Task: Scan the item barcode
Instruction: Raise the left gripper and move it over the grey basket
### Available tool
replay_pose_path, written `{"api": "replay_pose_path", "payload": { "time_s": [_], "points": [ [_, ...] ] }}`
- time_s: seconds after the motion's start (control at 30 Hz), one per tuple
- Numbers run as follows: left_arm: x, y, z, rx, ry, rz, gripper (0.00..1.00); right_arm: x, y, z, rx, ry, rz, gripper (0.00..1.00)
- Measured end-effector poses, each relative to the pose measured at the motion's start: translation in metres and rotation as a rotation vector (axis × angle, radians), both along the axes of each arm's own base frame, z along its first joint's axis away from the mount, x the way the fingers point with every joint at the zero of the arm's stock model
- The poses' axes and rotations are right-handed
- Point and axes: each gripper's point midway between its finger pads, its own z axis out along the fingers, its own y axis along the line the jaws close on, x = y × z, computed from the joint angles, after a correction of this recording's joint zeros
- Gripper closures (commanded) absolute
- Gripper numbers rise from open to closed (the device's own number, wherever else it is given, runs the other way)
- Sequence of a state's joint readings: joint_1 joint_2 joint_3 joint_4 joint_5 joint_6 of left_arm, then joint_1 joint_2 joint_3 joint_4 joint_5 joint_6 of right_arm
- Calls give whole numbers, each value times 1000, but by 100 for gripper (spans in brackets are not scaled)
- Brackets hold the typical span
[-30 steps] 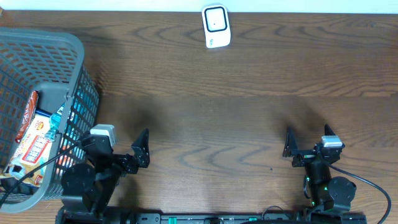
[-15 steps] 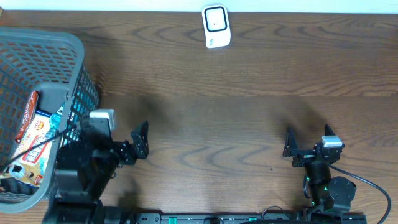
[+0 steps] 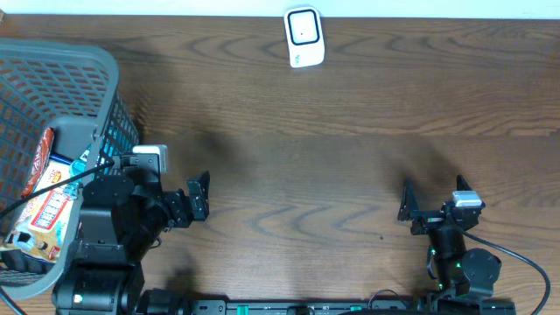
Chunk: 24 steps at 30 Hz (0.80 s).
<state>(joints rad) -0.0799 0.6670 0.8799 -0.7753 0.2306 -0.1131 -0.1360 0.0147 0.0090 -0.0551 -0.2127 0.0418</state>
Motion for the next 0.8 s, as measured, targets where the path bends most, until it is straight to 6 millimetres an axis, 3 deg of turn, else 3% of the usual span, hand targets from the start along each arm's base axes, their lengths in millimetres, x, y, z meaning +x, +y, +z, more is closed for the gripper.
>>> {"api": "replay_pose_path", "payload": {
  "time_s": [0.23,0.47,0.8],
  "points": [
    [2,-1,2,-2,3,-8,2,0,0,0,0,0,0,1],
    [19,0,30,2,-5,7,2,0,0,0,0,0,0,1],
    [48,30,33,40,88,215,2,0,0,0,0,0,0,1]
  ]
}}
